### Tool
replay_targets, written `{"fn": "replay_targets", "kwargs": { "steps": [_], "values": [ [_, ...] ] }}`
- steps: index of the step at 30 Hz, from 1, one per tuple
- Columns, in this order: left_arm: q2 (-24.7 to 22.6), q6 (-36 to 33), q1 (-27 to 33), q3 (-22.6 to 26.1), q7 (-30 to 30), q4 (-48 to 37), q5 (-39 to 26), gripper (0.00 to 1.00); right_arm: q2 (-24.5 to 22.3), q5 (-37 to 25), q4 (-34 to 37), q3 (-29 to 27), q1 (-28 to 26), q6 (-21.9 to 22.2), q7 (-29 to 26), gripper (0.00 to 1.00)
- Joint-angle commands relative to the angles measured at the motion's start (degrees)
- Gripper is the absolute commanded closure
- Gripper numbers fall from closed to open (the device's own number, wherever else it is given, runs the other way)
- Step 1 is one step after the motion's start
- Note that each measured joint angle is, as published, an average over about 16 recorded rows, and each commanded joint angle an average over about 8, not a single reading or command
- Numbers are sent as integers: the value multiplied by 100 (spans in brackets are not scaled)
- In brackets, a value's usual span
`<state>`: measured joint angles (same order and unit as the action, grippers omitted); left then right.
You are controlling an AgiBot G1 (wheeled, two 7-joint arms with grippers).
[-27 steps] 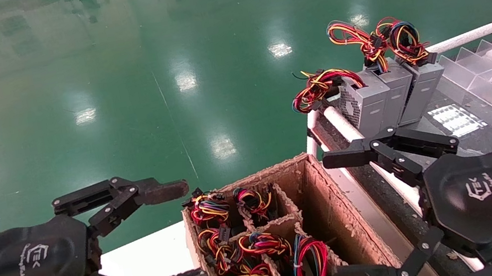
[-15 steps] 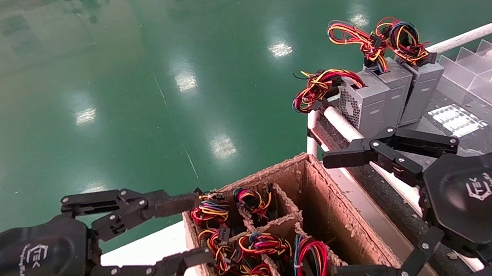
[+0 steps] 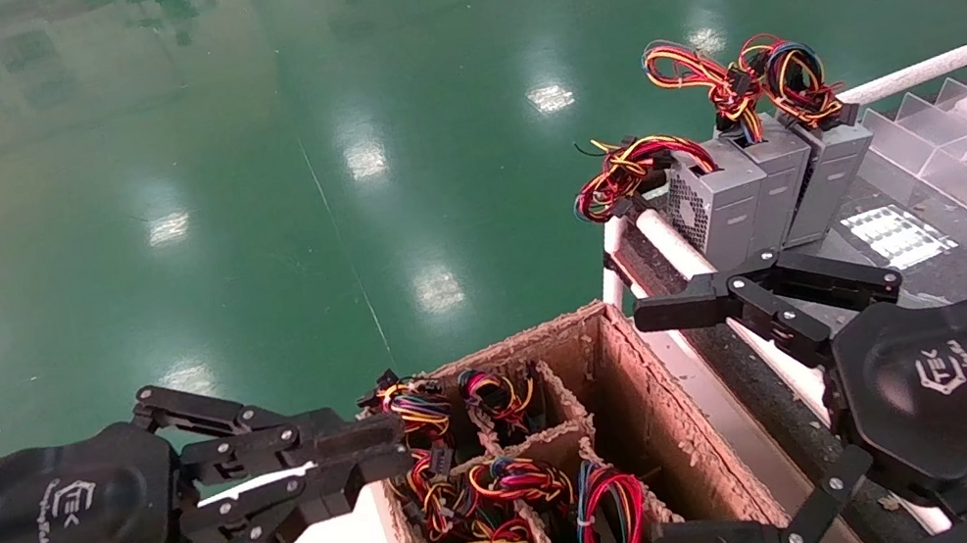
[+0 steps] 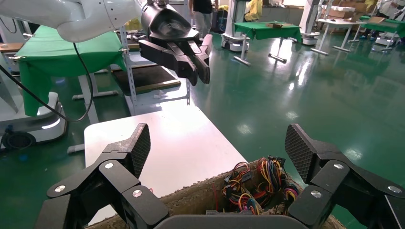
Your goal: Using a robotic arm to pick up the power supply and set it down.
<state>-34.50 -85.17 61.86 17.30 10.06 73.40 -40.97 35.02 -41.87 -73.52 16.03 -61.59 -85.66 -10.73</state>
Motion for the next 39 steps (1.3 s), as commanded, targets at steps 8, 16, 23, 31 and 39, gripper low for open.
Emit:
{"fn": "replay_targets", "kwargs": {
  "steps": [8, 16, 23, 31, 39],
  "values": [
    [0, 0, 0, 0, 0, 0, 0, 14, 0, 0, 0, 0, 0, 0, 0, 0],
    [0, 0, 0, 0, 0, -1, 0, 0, 3, -25, 34, 8, 25, 21, 11, 0],
    [0, -2, 2, 3, -2, -4, 1, 0, 78, -272, 168, 156, 159, 141, -6, 0],
    [0, -2, 3, 5, -4, -5, 2, 0, 490, -642, 549, 657, 128, 14, -441, 0],
    [1, -1, 4, 7, -5, -5, 4, 0, 1198, -1191, 1034, 1287, -66, -331, -436, 24]
  ]
}}
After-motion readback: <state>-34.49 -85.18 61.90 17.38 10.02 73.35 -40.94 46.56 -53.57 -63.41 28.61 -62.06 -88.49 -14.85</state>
